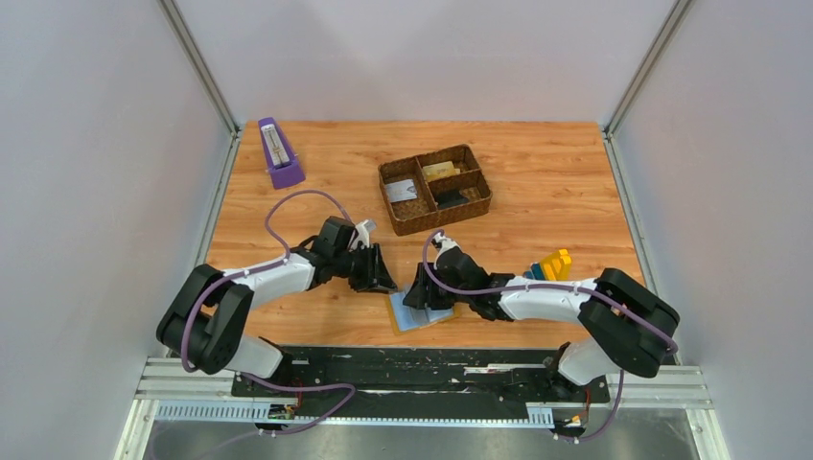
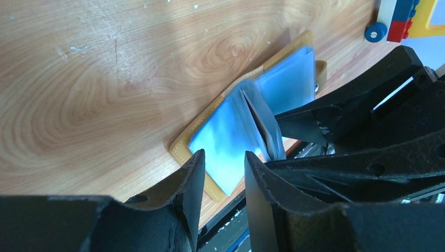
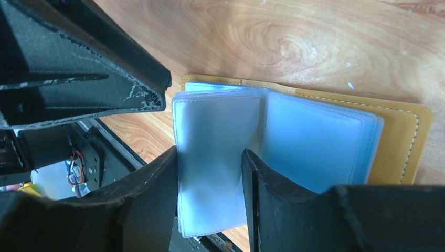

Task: Take the credit cards out of the card holder
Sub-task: Remove the credit card from the card holder.

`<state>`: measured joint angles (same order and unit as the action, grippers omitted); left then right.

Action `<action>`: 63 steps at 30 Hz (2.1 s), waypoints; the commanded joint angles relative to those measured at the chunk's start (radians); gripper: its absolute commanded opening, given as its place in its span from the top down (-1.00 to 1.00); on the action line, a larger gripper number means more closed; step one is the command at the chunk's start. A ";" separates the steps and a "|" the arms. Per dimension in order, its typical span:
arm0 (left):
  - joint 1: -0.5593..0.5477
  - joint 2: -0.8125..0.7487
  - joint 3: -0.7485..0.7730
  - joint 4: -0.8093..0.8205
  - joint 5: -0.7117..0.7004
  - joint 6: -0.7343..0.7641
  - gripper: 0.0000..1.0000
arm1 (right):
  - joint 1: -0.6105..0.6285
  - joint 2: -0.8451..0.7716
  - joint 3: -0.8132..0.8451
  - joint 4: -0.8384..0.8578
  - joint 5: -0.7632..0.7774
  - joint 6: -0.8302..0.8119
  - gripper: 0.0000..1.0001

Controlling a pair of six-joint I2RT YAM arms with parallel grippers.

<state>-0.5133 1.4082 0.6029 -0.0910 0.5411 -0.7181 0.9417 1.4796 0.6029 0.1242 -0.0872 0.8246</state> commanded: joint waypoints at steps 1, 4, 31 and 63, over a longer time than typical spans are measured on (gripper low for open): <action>0.005 0.026 0.002 0.083 0.036 -0.023 0.17 | -0.017 -0.031 -0.032 0.063 -0.049 -0.021 0.10; 0.006 0.045 0.006 0.085 0.030 -0.018 0.17 | -0.029 -0.035 -0.051 0.084 -0.066 -0.017 0.26; 0.006 0.027 0.012 0.174 0.076 -0.064 0.08 | -0.043 -0.042 -0.066 0.106 -0.095 -0.011 0.22; 0.001 0.076 -0.007 0.212 0.092 -0.093 0.21 | -0.044 -0.042 -0.054 0.088 -0.086 -0.015 0.22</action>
<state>-0.5110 1.4826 0.6029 0.0952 0.6289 -0.8059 0.8997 1.4567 0.5430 0.2222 -0.1780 0.8211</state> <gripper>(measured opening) 0.402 0.389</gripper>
